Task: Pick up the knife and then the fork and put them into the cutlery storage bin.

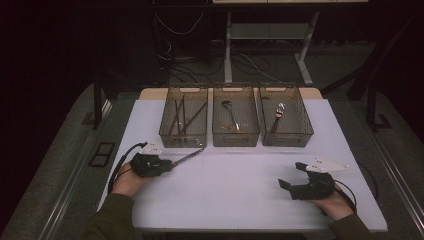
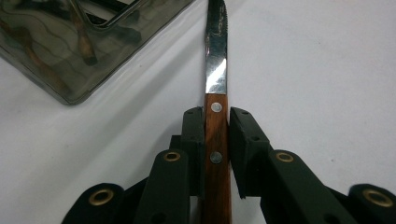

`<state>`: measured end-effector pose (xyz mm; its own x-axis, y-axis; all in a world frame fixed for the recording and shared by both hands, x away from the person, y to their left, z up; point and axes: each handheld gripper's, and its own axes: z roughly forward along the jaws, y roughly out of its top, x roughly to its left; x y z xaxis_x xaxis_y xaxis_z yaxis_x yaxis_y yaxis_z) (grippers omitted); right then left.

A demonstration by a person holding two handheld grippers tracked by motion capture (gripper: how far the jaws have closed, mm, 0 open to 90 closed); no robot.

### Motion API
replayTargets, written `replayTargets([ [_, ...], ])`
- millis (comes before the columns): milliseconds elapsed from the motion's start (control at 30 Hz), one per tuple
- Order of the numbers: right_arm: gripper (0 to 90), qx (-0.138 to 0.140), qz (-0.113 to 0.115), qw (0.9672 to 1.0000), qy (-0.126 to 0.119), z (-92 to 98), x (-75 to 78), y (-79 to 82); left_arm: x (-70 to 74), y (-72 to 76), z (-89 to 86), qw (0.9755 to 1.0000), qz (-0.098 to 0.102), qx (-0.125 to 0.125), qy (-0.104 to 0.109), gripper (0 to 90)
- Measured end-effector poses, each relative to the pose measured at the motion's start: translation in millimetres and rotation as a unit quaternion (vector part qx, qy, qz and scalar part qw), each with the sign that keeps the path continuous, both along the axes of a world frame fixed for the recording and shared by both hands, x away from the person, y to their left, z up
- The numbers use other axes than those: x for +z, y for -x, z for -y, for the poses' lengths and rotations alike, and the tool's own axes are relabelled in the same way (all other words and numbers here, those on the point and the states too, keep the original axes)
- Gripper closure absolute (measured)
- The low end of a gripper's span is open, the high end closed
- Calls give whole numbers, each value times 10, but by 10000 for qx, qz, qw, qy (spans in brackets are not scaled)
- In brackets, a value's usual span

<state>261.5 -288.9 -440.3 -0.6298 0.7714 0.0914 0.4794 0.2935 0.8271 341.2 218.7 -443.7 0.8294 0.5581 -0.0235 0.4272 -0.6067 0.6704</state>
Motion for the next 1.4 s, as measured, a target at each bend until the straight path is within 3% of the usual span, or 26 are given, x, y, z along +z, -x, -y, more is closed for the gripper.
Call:
replayTargets([
  [467, 103, -4, -15, 10000, -39, 33, 20, -2, 18, 90, 49, 9999, -116, -69, 103, 771],
  [633, 103, 10, -97, 9999, -40, 31, 42, -2, 66, 180, 156, 9997, -78, -171, 180, 770],
  [933, 103, 172, -260, 9994, -133, 8, 125, -8, 226, 339, 345, 9991, 35, -91, 409, 770],
  [1233, 103, 327, -365, 9983, -327, -108, 174, -34, 345, 449, 636, 9986, 208, -156, 457, 769],
  [1400, 104, 335, -386, 9975, -486, -184, 209, -87, 394, 468, 782, 9977, 245, -123, 616, 769],
])
